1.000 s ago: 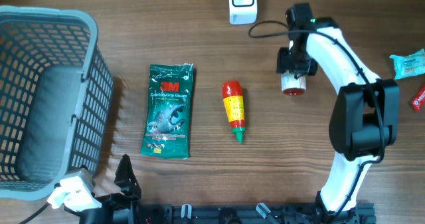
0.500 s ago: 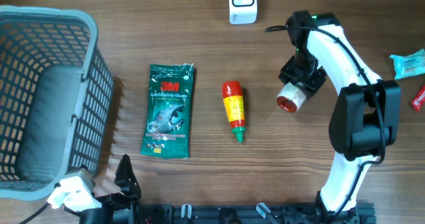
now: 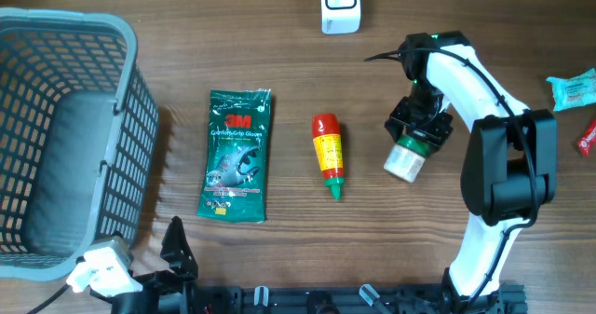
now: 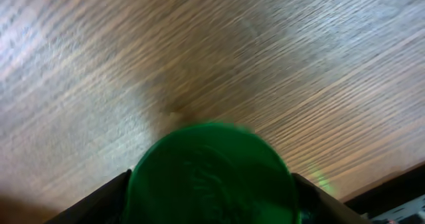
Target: Scan the item barcode
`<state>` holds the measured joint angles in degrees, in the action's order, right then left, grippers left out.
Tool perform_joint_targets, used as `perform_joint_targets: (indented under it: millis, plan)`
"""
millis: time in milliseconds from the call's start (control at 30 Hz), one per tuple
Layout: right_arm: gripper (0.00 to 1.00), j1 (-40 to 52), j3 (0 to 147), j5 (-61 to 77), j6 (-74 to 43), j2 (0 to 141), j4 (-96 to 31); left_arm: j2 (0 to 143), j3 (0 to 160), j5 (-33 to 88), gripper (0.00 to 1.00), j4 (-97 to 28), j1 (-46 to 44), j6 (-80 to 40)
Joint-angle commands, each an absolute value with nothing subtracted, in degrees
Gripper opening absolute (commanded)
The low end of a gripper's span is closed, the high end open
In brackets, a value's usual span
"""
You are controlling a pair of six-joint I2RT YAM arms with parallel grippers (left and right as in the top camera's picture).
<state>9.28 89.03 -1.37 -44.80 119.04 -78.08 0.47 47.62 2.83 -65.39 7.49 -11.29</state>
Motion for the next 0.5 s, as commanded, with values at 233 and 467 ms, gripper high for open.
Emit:
perform_joint_targets:
  millis: [233, 467]
  plan:
    - [0.77, 8.5, 88.6, -1.5, -62.9, 119.7, -87.4, 0.3, 47.7, 2.7, 1.0, -65.2, 7.2, -11.6]
    - [1.0, 7.7, 89.6, -5.0, -52.4, 119.7, -85.4, 0.3, 47.7, 2.7, 1.0, -65.2, 7.2, -11.6]
